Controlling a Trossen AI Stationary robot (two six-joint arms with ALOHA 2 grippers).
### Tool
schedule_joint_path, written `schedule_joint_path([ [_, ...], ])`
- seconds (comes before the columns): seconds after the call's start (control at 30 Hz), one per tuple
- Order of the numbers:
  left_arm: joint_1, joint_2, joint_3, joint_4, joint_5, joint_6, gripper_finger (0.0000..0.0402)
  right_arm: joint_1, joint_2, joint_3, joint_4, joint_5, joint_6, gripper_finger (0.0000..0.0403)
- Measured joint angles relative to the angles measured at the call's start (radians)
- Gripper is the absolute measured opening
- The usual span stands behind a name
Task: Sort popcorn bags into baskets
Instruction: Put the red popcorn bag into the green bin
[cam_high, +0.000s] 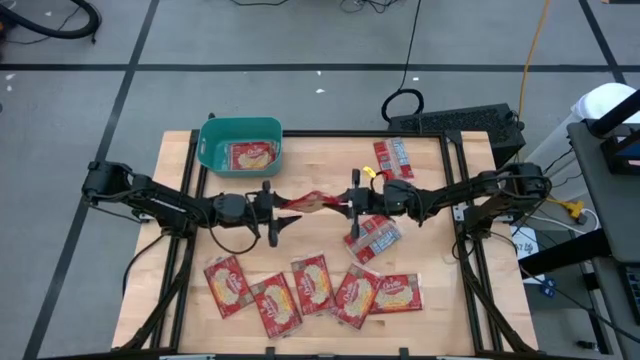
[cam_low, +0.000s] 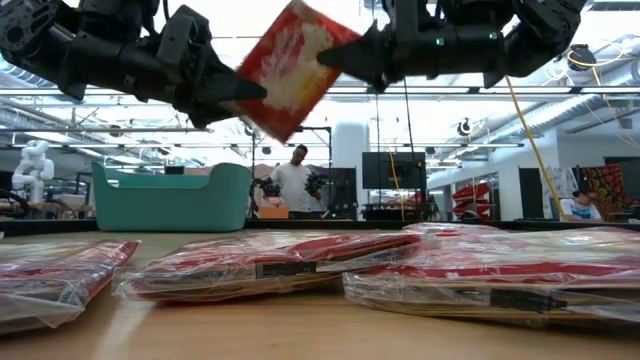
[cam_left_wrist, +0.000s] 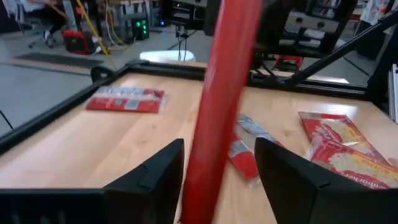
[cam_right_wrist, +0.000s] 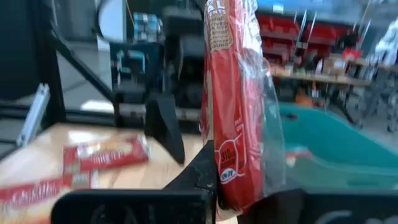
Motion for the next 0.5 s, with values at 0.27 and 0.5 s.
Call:
schedule_joint_path([
  [0.27,0.000,0.000,0.000,0.114,0.002,0.066,0.0171,0.003,0.000,-0.065,0.266,-0.025,-0.003,0.0013],
  [0.5,0.001,0.000,0.000,0.388,0.034,0.207,0.0161,0.002,0.000,-0.124,0.530,-0.024,0.009,0.0013],
])
